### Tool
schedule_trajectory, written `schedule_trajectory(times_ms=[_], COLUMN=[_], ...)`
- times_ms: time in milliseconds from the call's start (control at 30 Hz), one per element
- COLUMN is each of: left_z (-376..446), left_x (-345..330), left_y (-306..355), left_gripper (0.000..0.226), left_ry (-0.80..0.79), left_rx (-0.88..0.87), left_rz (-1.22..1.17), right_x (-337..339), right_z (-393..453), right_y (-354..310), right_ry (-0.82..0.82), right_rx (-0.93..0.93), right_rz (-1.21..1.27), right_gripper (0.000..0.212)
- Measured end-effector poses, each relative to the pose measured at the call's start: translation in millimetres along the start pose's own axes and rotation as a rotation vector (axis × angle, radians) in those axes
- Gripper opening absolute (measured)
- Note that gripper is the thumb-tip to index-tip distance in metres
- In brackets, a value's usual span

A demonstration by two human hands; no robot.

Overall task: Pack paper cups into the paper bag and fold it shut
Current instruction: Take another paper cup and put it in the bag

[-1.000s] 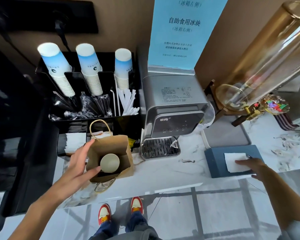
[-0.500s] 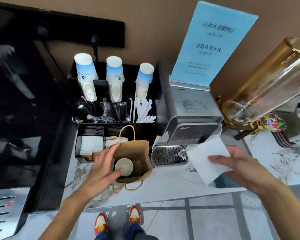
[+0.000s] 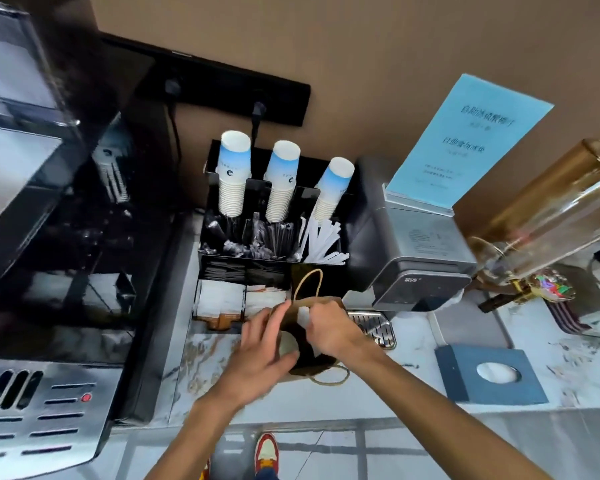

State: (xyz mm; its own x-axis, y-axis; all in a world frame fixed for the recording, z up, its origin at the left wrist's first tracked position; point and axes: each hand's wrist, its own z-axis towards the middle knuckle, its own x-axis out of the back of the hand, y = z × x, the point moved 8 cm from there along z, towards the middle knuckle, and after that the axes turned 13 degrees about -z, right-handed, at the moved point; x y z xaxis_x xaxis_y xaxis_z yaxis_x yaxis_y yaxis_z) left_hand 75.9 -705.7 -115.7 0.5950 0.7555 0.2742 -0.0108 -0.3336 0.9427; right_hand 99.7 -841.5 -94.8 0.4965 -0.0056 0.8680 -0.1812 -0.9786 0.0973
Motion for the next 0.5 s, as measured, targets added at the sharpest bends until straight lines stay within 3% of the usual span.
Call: schedule_trajectory(times_ms=[133, 500], left_z=[-1.2, -5.4], left_x=[-4.7, -14.3], left_y=[-0.3, 8.5], left_gripper=[0.083, 0.084], left_ry=[-0.035, -0.085], left_rx=[0.006, -0.024], left_rz=[0.029, 0.064], right_x=[-28.2, -56.9], right_z=[18.4, 27.1], right_y=[-0.5, -5.0], right_ry=[-0.092, -0.474], right_rx=[-0.002, -0.057], right_rz=[-0.17, -0.224], right_gripper=[0.028, 0.042])
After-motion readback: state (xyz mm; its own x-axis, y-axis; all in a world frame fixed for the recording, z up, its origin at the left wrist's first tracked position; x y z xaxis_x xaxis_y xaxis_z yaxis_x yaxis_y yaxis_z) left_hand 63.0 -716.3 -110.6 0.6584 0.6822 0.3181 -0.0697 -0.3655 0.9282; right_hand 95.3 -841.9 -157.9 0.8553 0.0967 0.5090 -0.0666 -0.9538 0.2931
